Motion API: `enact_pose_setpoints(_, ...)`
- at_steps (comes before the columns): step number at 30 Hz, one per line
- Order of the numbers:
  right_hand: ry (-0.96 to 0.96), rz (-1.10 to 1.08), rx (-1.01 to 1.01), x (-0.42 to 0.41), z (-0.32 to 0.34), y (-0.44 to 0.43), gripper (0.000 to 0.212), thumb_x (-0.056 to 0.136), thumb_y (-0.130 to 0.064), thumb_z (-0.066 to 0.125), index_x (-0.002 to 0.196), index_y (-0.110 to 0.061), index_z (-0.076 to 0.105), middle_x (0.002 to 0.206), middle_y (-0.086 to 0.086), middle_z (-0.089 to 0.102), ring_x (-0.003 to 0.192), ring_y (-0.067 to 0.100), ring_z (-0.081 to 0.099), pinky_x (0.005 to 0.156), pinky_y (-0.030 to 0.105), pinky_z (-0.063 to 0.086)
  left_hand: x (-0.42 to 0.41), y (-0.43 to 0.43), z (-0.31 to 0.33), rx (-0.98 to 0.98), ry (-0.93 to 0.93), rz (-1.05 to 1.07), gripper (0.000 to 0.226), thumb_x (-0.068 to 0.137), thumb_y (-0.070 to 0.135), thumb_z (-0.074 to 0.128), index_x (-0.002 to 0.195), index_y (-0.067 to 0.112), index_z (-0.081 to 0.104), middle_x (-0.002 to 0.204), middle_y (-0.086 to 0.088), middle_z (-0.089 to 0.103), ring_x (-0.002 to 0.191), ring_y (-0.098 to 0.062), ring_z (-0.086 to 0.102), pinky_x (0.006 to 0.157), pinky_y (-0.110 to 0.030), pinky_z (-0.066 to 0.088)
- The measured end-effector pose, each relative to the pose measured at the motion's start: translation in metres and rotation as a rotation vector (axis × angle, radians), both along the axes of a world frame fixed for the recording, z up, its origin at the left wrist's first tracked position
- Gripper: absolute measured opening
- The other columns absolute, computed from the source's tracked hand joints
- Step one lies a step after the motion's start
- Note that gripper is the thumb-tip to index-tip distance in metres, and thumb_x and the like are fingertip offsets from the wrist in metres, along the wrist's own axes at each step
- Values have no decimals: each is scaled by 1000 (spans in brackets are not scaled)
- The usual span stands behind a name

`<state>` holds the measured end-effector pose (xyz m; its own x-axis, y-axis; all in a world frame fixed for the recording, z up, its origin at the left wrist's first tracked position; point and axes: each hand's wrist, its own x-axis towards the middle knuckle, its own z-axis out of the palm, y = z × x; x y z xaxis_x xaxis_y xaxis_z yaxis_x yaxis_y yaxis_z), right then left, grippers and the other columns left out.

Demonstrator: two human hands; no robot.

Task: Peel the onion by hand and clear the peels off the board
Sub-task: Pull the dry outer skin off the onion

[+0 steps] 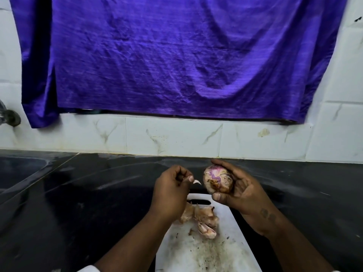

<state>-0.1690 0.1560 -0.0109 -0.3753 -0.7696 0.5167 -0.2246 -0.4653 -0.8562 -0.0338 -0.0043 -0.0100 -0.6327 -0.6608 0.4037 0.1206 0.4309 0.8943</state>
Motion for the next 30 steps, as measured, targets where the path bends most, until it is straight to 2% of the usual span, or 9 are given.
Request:
enact_pose_setpoints(3, -4, -29, 11, -1, 2, 2, 79, 76, 6, 86, 144, -25, 59, 140, 10, 66, 126, 29, 66, 97, 29, 55, 0, 3, -1, -120, -92, -25, 23, 99, 16, 68, 78, 26, 71, 78, 7, 72, 75, -6, 69, 68, -34, 57)
enact_pose_setpoints(5, 23, -52, 40, -1, 0, 1, 80, 77, 4, 86, 145, -27, 58, 141, 8, 65, 127, 29, 65, 98, 31, 55, 0, 8, 0, -226, -86, -21, 30, 102, 24, 62, 73, 31, 66, 78, 8, 67, 75, -4, 65, 62, -26, 48)
enact_pose_setpoints(7, 54, -65, 72, 0, -2, 0, 80, 78, -2, 88, 147, -29, 57, 143, 5, 64, 129, 28, 64, 101, 33, 55, 1, 11, 2, -297, -36, 22, 36, 106, 32, 55, 70, 33, 62, 76, 10, 62, 73, -3, 61, 60, -24, 42)
enact_pose_setpoints(10, 113, -109, 92, 0, -3, 0, 81, 78, -10, 90, 148, -31, 55, 146, -2, 62, 131, 23, 62, 102, 32, 54, 4, 13, 5, -314, 54, 72, 33, 105, 43, 54, 81, 27, 70, 80, 10, 67, 77, -6, 65, 65, -36, 54)
enact_pose_setpoints(13, 114, -127, 98, -2, -4, -2, 81, 77, -11, 92, 147, -30, 56, 143, 2, 64, 130, 25, 63, 102, 38, 55, 6, 15, 8, -303, 97, 25, 23, 91, 54, 67, 87, 32, 72, 86, 13, 70, 80, -5, 69, 66, -32, 59)
enact_pose_setpoints(16, 116, -149, 101, -4, -5, -3, 81, 75, -13, 93, 145, -30, 57, 139, 6, 66, 126, 27, 66, 101, 42, 57, 5, 16, 7, -388, 73, -39, 13, 84, 37, 84, 92, 32, 75, 90, 17, 71, 82, -4, 71, 67, -25, 60)
enact_pose_setpoints(19, 148, -180, 110, -5, -7, -3, 80, 73, -18, 95, 143, -32, 60, 137, 5, 67, 125, 26, 66, 101, 44, 57, 4, 14, 4, -314, 61, -74, 16, 80, 24, 90, 92, 29, 80, 87, 17, 76, 79, -2, 74, 67, -25, 62)
enact_pose_setpoints(25, 201, -220, 120, -5, -8, -2, 78, 67, -19, 98, 137, -33, 64, 133, 3, 68, 122, 23, 68, 99, 42, 58, 3, 16, 7, -42, 35, -141, 20, 81, 5, 86, 75, 23, 81, 76, 5, 80, 73, -9, 77, 65, -20, 59)
enact_pose_setpoints(30, 195, -189, 117, -5, -7, -1, 76, 68, -15, 97, 136, -32, 65, 134, 3, 67, 122, 24, 67, 98, 40, 59, 3, 18, 8, 59, 72, -150, 18, 86, 3, 81, 76, 18, 78, 77, -1, 79, 75, -14, 78, 66, -21, 58)
